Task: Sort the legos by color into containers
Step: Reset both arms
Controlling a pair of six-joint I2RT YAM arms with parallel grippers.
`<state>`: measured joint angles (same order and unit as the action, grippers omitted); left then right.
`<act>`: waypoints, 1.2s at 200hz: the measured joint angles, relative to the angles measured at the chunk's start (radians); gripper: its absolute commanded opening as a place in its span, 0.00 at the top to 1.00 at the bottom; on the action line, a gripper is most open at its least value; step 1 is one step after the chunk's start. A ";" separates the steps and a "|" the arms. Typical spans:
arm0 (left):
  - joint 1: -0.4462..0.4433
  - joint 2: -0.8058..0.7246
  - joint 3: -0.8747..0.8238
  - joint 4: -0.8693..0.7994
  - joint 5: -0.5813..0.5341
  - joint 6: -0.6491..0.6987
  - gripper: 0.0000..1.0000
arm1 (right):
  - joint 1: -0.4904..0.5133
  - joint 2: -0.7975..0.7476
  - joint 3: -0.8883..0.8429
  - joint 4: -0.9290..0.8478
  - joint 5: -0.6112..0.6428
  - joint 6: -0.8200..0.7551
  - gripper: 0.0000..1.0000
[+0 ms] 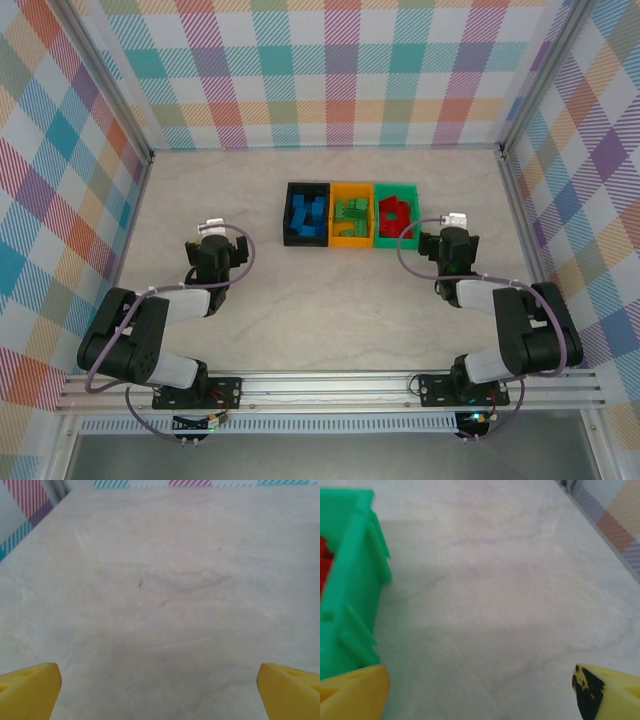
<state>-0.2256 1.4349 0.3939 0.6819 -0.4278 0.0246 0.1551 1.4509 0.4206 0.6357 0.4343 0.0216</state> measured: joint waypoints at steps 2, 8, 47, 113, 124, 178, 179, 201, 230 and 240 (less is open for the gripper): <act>0.000 0.005 -0.003 0.013 0.002 0.004 0.00 | 0.000 0.005 -0.001 0.009 -0.004 -0.001 0.06; 0.002 0.021 -0.013 0.055 0.011 0.016 0.00 | -0.002 0.013 -0.001 0.024 -0.013 -0.004 0.06; 0.043 0.097 -0.064 0.195 0.107 0.048 0.00 | -0.053 0.026 -0.027 0.132 -0.162 -0.016 0.13; 0.113 0.140 -0.002 0.192 0.228 0.039 0.00 | -0.143 0.076 -0.024 0.156 -0.402 -0.019 0.01; 0.113 0.140 -0.002 0.190 0.235 0.038 0.00 | -0.143 0.076 -0.023 0.156 -0.410 -0.019 0.01; 0.113 0.141 -0.002 0.183 0.252 0.035 0.00 | -0.144 0.076 -0.022 0.156 -0.425 -0.019 0.01; 0.113 0.141 -0.002 0.183 0.252 0.035 0.00 | -0.144 0.076 -0.022 0.156 -0.425 -0.019 0.01; 0.113 0.141 -0.002 0.183 0.253 0.035 0.00 | -0.144 0.076 -0.022 0.156 -0.426 -0.019 0.01; 0.113 0.141 -0.002 0.183 0.255 0.035 0.00 | -0.144 0.076 -0.022 0.156 -0.428 -0.019 0.01; 0.113 0.141 -0.002 0.183 0.255 0.035 0.00 | -0.144 0.076 -0.022 0.156 -0.428 -0.019 0.01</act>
<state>-0.1123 1.5757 0.3920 0.8654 -0.1730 0.0601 0.0113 1.5272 0.3988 0.7921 0.0063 0.0025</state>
